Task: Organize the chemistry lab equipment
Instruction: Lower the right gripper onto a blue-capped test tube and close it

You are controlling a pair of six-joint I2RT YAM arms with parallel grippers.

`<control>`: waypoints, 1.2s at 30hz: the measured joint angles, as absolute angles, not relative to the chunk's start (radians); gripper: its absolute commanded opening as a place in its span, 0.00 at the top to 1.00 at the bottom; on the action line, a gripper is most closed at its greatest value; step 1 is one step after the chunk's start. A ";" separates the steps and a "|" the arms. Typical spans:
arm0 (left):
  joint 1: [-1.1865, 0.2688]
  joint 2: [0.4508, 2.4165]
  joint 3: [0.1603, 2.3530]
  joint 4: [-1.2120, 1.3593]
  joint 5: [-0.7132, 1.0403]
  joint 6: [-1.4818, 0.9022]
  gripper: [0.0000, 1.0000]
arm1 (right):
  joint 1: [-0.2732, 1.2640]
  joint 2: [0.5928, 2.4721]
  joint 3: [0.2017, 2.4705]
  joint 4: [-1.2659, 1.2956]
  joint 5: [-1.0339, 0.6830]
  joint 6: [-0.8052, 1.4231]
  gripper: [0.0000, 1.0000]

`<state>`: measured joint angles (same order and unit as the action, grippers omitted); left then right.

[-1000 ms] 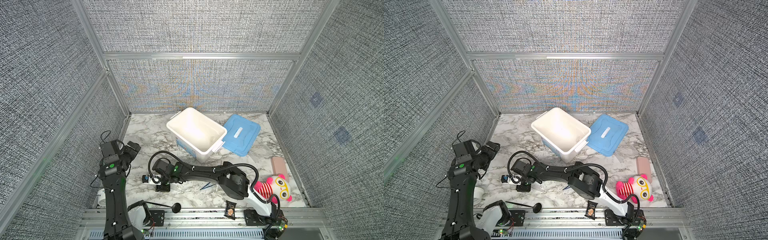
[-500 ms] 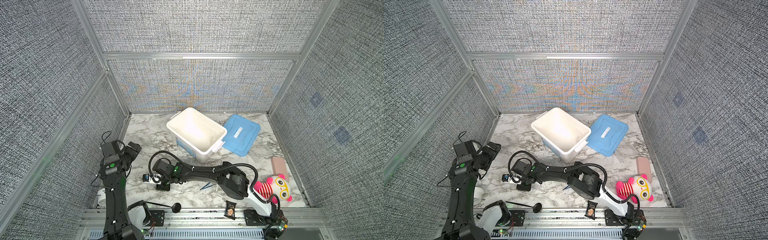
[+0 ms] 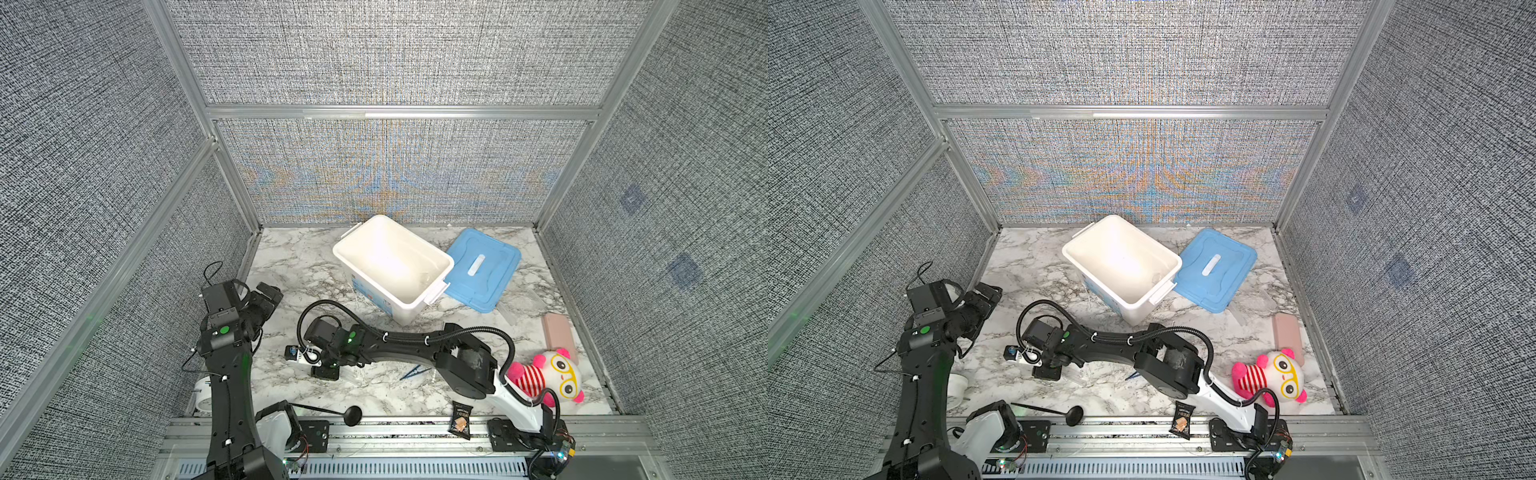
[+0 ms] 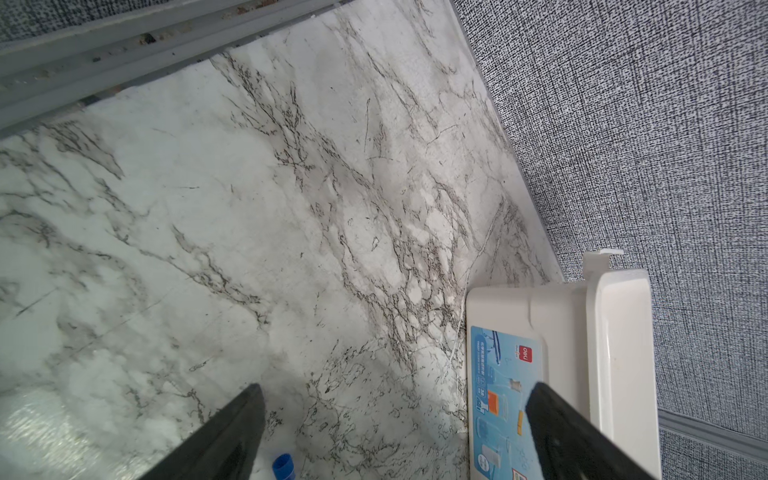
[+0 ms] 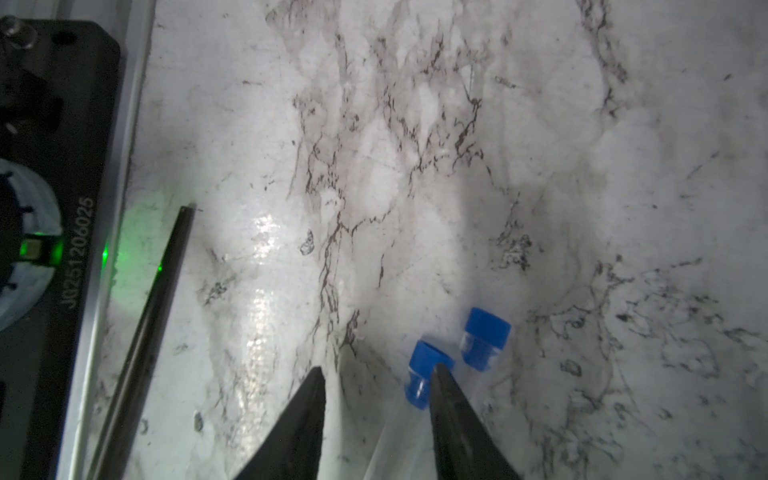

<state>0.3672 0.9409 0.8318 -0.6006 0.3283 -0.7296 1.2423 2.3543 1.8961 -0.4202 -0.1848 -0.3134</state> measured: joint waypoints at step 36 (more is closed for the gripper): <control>0.367 0.934 0.807 -0.581 0.362 -0.721 0.01 | 1.237 2.456 2.003 -0.437 -0.192 -0.268 0.68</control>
